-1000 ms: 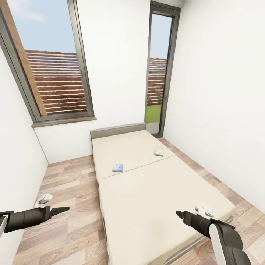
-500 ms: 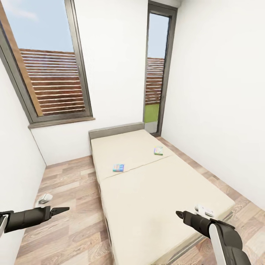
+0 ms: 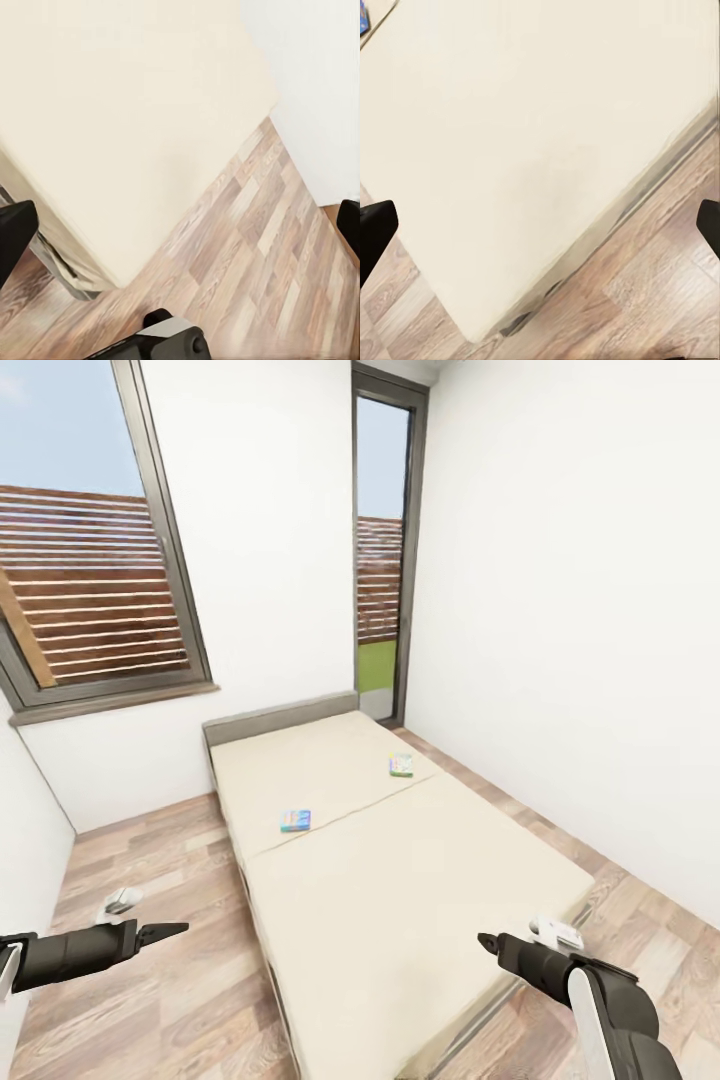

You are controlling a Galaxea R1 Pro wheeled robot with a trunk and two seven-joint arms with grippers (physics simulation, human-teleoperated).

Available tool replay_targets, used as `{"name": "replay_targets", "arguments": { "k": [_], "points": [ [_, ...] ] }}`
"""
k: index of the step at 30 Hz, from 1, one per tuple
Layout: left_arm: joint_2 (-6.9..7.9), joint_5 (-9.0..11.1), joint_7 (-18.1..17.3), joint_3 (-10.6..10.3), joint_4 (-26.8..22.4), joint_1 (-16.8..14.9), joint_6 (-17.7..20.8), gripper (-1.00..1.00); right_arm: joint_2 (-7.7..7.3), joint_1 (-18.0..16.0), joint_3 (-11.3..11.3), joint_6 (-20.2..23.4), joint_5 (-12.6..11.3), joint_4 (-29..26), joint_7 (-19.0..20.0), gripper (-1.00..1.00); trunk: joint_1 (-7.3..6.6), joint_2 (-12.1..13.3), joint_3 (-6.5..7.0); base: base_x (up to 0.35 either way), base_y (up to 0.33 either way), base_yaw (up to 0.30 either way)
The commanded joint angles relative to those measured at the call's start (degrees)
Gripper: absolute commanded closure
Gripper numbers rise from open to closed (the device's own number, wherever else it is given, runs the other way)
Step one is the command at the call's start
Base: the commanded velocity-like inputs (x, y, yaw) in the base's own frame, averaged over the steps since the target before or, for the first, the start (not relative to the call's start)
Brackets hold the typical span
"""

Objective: Put all the toys in the child's room - the three board games (two on the bed and one on the table), the two jigsaw puzzles on the table, and the tennis ball on the table - inside the toy box on the table in the child's room.

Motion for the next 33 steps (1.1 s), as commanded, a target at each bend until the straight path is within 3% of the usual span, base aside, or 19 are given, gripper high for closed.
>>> {"name": "replay_targets", "arguments": {
  "k": [1, 33],
  "points": [
    [0.01, -0.05, -0.26, 0.06, -0.01, -0.04, 0.53, -1.0, 0.06, -0.08, -0.14, 0.29, -0.21, -0.05, 0.08, -1.0, 0.04, -0.13, -0.13, 0.0, 0.144, -0.278],
    [0.01, -0.05, -0.23, 0.06, -0.01, -0.04, 0.53, -1.0, 0.15, -0.08, -0.14, 0.29, -0.21, -0.02, 0.06, -1.0, 0.04, -0.13, -0.13, 0.0, 0.067, -0.279]
  ]
}}
